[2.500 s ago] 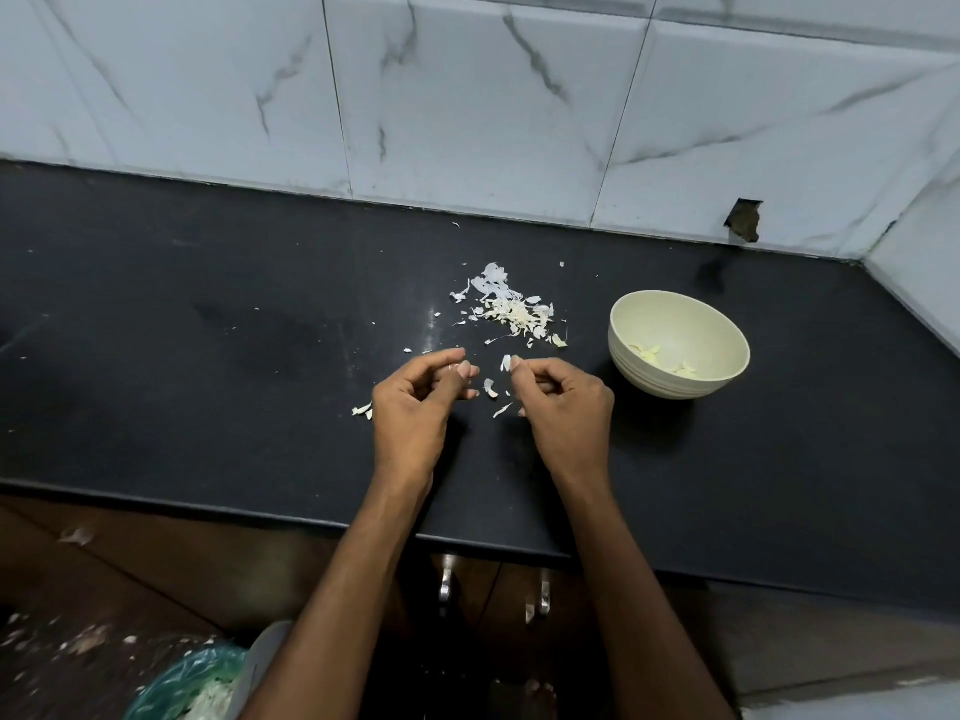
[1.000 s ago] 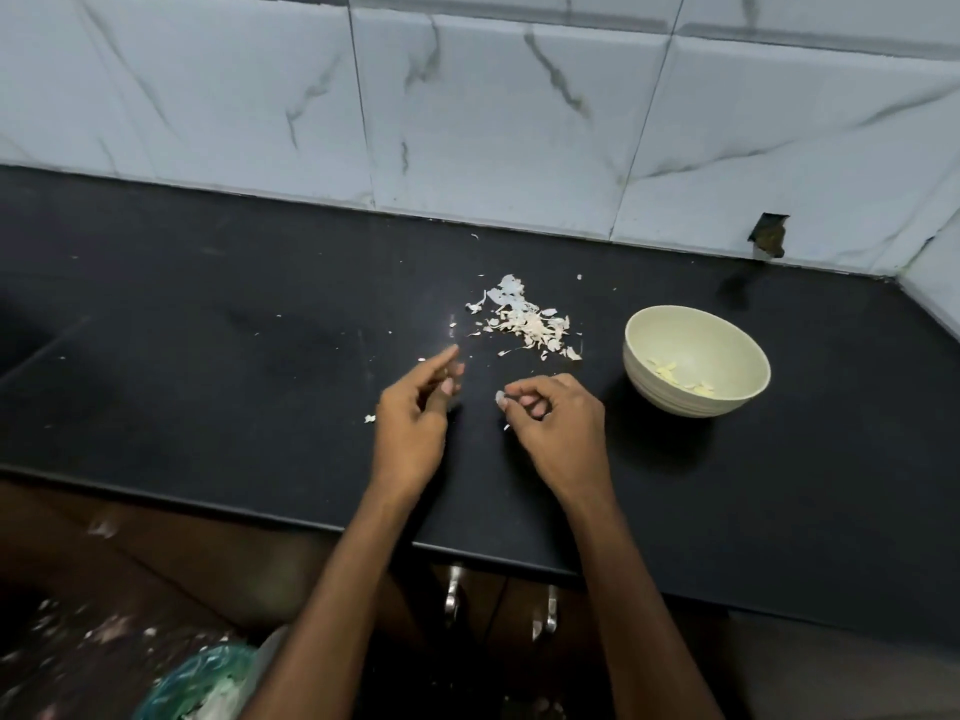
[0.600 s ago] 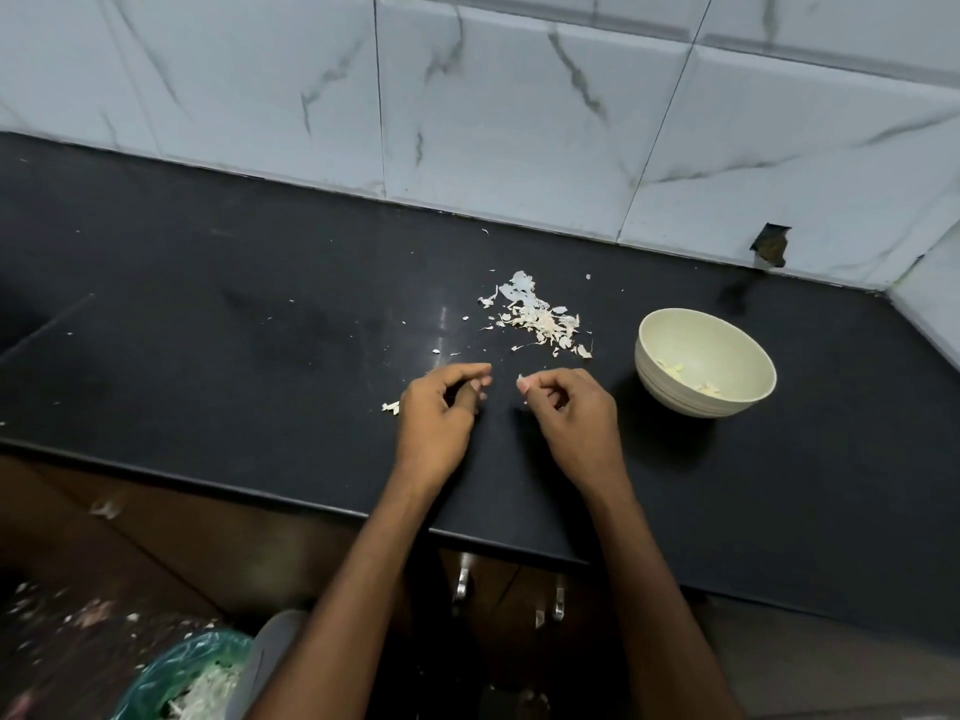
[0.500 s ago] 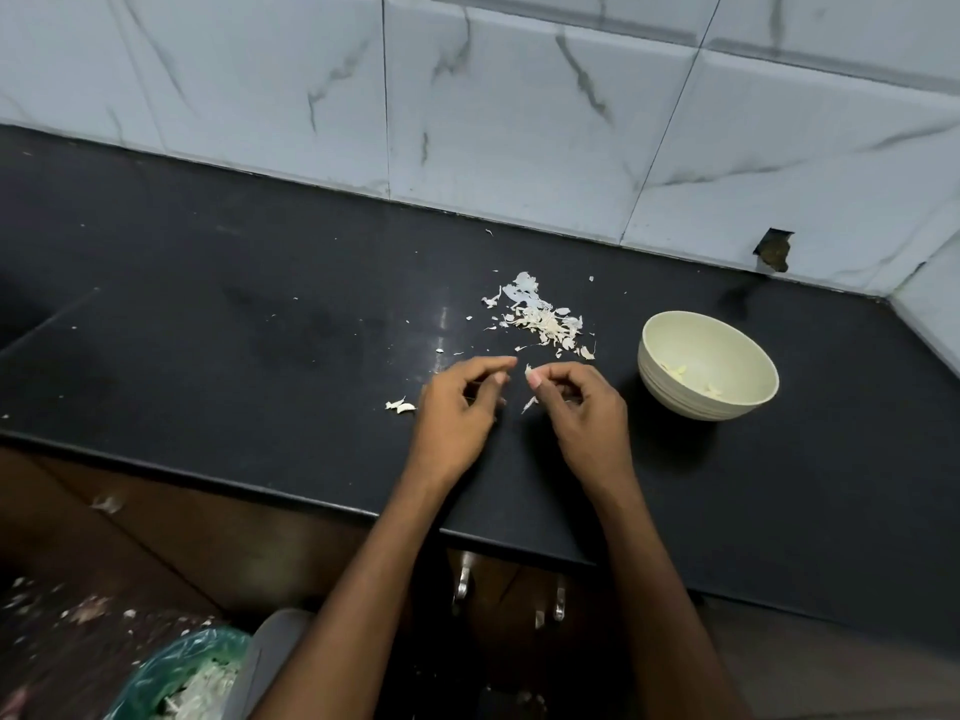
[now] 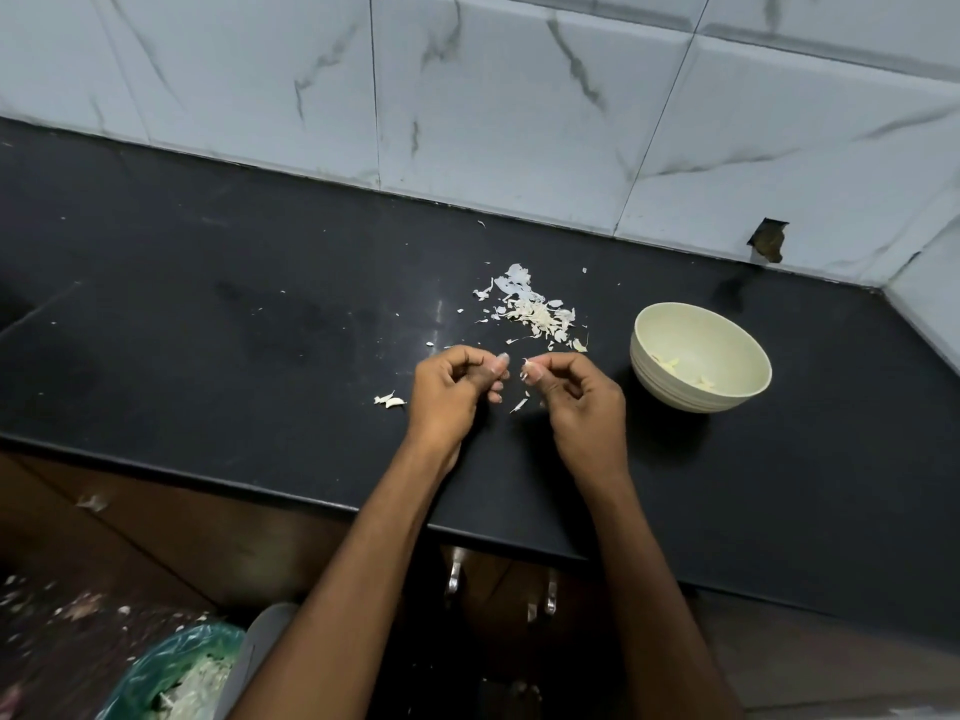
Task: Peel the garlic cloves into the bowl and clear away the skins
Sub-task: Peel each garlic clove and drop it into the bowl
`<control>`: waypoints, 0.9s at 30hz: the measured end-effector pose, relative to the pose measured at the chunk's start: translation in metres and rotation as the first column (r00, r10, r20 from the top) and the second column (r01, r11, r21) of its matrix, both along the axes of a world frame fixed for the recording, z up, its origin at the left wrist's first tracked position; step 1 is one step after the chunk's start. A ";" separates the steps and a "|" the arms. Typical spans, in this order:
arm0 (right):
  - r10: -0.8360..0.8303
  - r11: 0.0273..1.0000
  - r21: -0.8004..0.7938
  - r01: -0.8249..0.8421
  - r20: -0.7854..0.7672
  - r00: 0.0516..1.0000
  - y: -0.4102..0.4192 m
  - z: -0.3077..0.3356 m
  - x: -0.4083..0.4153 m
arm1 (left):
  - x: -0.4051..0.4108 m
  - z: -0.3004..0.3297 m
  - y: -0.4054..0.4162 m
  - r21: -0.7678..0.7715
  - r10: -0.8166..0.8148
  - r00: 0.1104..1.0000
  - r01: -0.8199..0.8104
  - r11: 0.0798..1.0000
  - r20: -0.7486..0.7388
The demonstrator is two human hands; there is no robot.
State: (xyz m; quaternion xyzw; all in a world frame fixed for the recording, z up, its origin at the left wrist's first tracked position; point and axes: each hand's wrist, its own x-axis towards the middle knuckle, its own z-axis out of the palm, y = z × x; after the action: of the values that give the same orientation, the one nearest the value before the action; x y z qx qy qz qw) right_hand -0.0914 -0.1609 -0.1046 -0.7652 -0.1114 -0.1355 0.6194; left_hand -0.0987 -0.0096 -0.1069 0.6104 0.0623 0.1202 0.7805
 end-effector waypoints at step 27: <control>0.064 0.997 0.041 -0.064 0.018 0.998 -0.003 -0.002 0.000 | -0.011 -0.001 -0.007 0.356 0.013 0.967 -0.107 0.928 0.256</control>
State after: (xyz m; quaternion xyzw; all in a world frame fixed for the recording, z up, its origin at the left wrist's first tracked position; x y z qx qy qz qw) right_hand -0.0914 -0.1641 -0.1066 -0.7469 -0.1382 -0.1243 0.6384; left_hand -0.1093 -0.0162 -0.1082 0.7232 -0.0408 0.2294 0.6502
